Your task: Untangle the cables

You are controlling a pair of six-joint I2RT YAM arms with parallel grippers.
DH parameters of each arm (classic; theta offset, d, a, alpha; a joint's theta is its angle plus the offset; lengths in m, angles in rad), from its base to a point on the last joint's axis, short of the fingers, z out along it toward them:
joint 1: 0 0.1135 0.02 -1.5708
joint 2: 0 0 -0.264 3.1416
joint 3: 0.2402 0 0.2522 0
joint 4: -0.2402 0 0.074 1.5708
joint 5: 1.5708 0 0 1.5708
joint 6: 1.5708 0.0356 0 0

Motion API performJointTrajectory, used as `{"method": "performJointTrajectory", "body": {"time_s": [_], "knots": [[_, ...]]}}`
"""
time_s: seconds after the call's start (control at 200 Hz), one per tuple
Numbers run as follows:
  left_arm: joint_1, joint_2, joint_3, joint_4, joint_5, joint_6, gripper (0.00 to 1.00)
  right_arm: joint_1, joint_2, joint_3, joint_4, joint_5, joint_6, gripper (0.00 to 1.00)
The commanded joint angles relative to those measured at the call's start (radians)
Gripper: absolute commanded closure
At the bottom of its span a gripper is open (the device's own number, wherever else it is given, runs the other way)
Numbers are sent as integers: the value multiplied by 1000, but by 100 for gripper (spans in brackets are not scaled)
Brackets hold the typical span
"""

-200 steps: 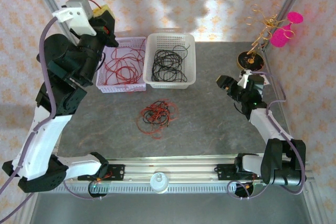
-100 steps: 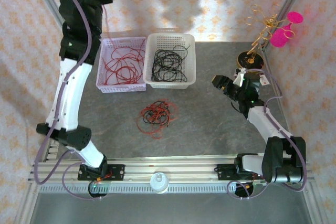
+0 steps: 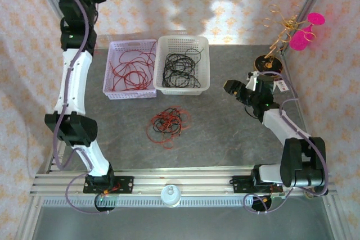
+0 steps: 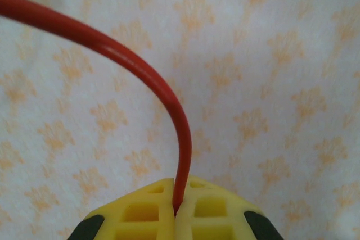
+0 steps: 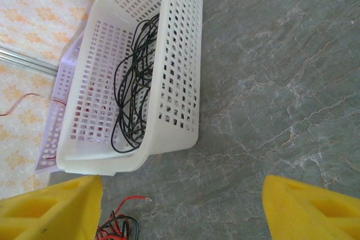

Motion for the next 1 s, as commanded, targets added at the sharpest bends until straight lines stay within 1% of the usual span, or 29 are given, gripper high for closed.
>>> {"method": "performJointTrajectory", "body": {"time_s": [0.0,0.175,0.36,0.405,0.43,0.521,0.556,0.641,0.761,0.841,0.906,0.941,0.996], "knots": [[-5,44,-62,75,67,-31,100,9,12,19,9,-20,0,26],[-5,55,-188,163,53,-64,100,20,8,16,-20,-24,-14,26],[-9,78,-343,244,82,-141,100,21,-5,-7,-25,-17,-18,26],[-12,89,-359,224,112,-157,100,21,-9,-11,-25,-7,-11,26],[-15,129,-359,197,122,-159,100,21,-9,-13,-26,-3,-5,26],[-40,178,-381,124,127,-150,100,25,-13,-17,-33,10,1,28],[-50,192,-400,121,131,-151,100,28,-15,-21,-35,15,2,28],[-65,229,-451,126,130,-161,96,36,-22,-27,-40,19,1,28],[-74,298,-485,121,119,-186,95,43,-38,-42,-40,17,10,29],[-78,350,-465,89,116,-194,92,44,-53,-55,-40,16,15,29],[-80,393,-421,30,110,-189,90,47,-67,-69,-40,14,19,29],[-81,416,-394,-4,104,-183,87,49,-72,-75,-40,16,17,29],[-80,439,-365,-41,103,-172,81,51,-77,-87,-45,21,12,29]]}}
